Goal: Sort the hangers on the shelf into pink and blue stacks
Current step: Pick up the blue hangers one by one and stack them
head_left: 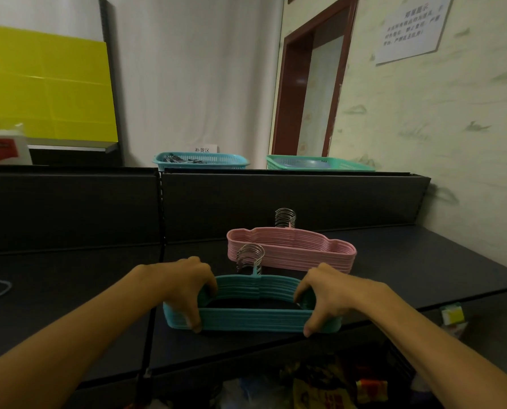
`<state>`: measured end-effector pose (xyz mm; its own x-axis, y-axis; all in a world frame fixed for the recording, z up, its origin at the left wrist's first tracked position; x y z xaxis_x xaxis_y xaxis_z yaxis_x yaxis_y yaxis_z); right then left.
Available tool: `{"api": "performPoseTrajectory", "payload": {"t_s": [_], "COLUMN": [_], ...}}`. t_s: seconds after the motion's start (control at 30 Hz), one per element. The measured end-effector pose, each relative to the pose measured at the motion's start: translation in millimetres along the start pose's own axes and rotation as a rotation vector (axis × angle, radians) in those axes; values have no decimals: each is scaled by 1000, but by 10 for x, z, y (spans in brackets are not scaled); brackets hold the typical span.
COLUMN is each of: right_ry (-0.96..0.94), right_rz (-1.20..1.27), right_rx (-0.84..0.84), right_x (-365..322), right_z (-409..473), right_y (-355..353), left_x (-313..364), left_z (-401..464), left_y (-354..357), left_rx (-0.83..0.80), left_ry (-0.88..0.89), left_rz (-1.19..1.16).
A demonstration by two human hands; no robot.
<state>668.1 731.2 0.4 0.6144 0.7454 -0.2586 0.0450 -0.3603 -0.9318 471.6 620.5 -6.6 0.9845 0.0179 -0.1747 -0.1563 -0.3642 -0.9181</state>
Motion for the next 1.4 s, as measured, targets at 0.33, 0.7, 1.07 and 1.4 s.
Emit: {"api": "performPoseTrajectory", "payload": {"t_s": [0.33, 0.7, 1.07, 1.4], "right_ry": [29, 10, 24, 62], "right_rz": [-44, -65, -59, 25], "right_rx": [-60, -46, -59, -60], "right_x": [-6, -36, 24, -4], "right_z": [-28, -4, 54, -71], "right_y": [89, 70, 89, 136], "left_x": [-8, 23, 26, 8], "left_z": [2, -2, 38, -15], "left_y": [58, 53, 34, 113], "left_rx": [20, 7, 24, 47], "left_ry": [-21, -28, 17, 23], "left_rz": [-76, -83, -68, -170]}}
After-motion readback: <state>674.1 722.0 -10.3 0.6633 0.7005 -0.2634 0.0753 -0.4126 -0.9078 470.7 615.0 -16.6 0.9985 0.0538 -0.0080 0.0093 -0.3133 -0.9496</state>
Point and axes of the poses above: each hand's wrist, its own z-axis towards the middle knuckle, its own y-axis out of the palm, x = y × z, the point moved 8 cm from there along z, towards the middle knuckle, and after that the axes turned 10 degrees about z, right-handed, at the moved point
